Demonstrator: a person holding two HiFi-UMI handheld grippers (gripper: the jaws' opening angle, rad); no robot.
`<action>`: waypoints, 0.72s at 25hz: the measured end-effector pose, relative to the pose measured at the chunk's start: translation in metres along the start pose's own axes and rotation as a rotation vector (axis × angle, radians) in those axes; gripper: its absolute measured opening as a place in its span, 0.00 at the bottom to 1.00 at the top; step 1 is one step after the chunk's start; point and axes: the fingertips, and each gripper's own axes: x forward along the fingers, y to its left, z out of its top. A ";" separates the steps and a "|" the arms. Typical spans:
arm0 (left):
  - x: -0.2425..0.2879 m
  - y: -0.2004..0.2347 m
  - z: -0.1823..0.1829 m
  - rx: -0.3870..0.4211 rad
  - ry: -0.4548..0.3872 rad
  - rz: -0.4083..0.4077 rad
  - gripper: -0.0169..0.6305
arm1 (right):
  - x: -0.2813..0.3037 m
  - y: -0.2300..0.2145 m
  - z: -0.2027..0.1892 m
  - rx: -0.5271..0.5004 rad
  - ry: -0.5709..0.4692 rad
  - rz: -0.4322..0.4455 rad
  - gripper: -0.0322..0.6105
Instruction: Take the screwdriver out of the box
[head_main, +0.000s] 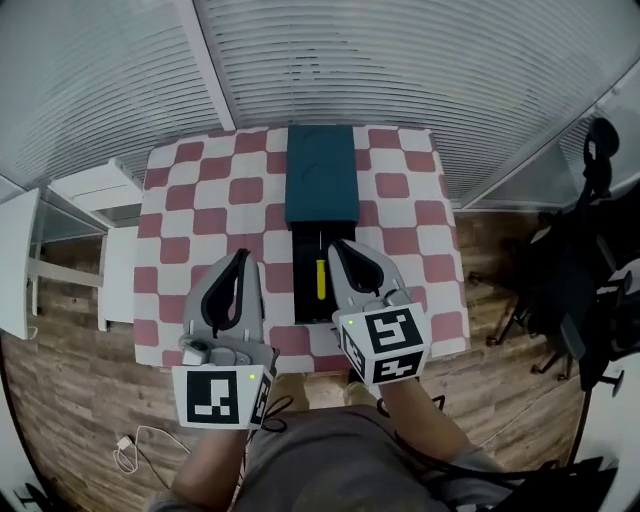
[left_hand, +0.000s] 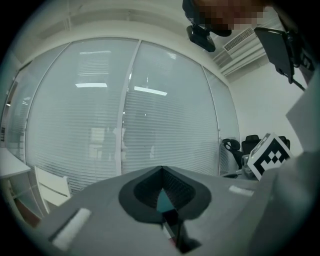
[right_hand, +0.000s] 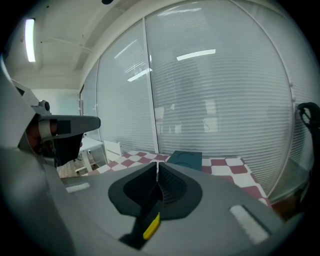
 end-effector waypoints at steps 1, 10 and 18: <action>0.005 0.004 -0.006 -0.006 0.010 -0.010 0.03 | 0.006 0.000 -0.007 0.007 0.016 -0.011 0.11; 0.038 0.038 -0.055 -0.052 0.106 -0.066 0.03 | 0.052 -0.002 -0.071 0.061 0.180 -0.102 0.23; 0.058 0.056 -0.084 -0.068 0.157 -0.114 0.03 | 0.073 -0.001 -0.115 0.096 0.329 -0.162 0.28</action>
